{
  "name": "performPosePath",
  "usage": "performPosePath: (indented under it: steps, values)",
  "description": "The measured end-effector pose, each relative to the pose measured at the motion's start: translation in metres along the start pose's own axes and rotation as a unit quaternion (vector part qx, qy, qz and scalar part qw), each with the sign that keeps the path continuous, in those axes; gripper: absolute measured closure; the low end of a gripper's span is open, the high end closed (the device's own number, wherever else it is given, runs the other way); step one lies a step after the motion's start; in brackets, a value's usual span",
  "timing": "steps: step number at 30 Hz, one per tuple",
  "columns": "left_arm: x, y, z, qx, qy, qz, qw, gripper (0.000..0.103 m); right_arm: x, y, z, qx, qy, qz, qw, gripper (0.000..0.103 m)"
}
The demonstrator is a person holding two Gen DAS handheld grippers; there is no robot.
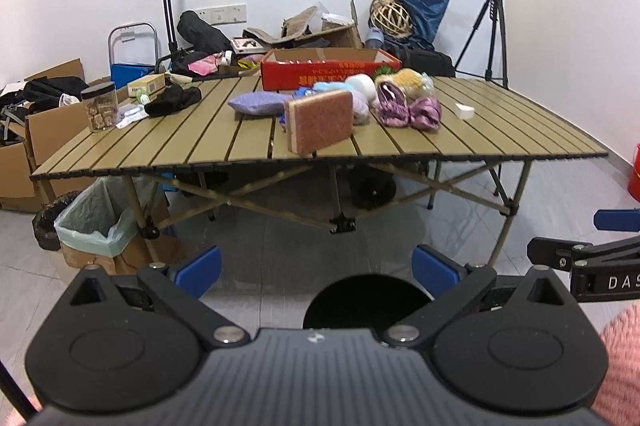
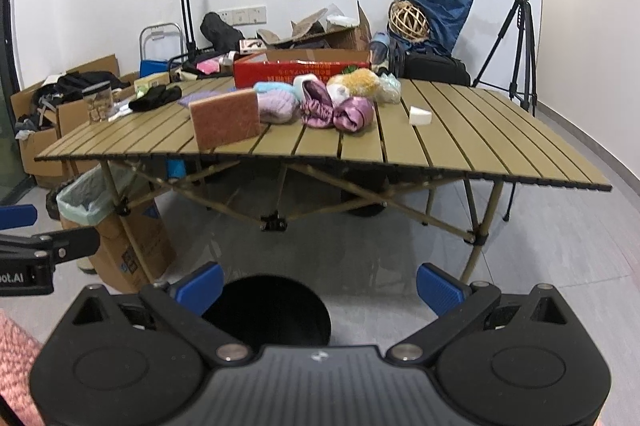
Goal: Organize soft objects
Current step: 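Move both tools toward the items on the wooden table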
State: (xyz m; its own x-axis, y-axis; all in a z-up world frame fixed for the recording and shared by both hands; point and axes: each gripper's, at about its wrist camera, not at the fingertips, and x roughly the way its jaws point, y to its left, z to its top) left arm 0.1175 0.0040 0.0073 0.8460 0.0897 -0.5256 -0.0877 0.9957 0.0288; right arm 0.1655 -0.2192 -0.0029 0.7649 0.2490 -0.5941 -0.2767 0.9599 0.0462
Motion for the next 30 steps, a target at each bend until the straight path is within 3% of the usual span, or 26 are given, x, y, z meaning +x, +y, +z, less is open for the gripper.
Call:
performPosePath:
  steps: [11, 30]
  values:
    - [0.036, -0.002, 0.043, -0.018, -0.034, 0.007, 0.9992, 0.0, 0.037, -0.006, 0.04, 0.002, -0.038, 0.017, 0.999, 0.0]
    - [0.126, 0.02, 0.098, -0.05, -0.046, 0.001, 0.9977, 0.0, 0.126, -0.009, 0.091, 0.045, -0.071, -0.005, 0.996, 0.0]
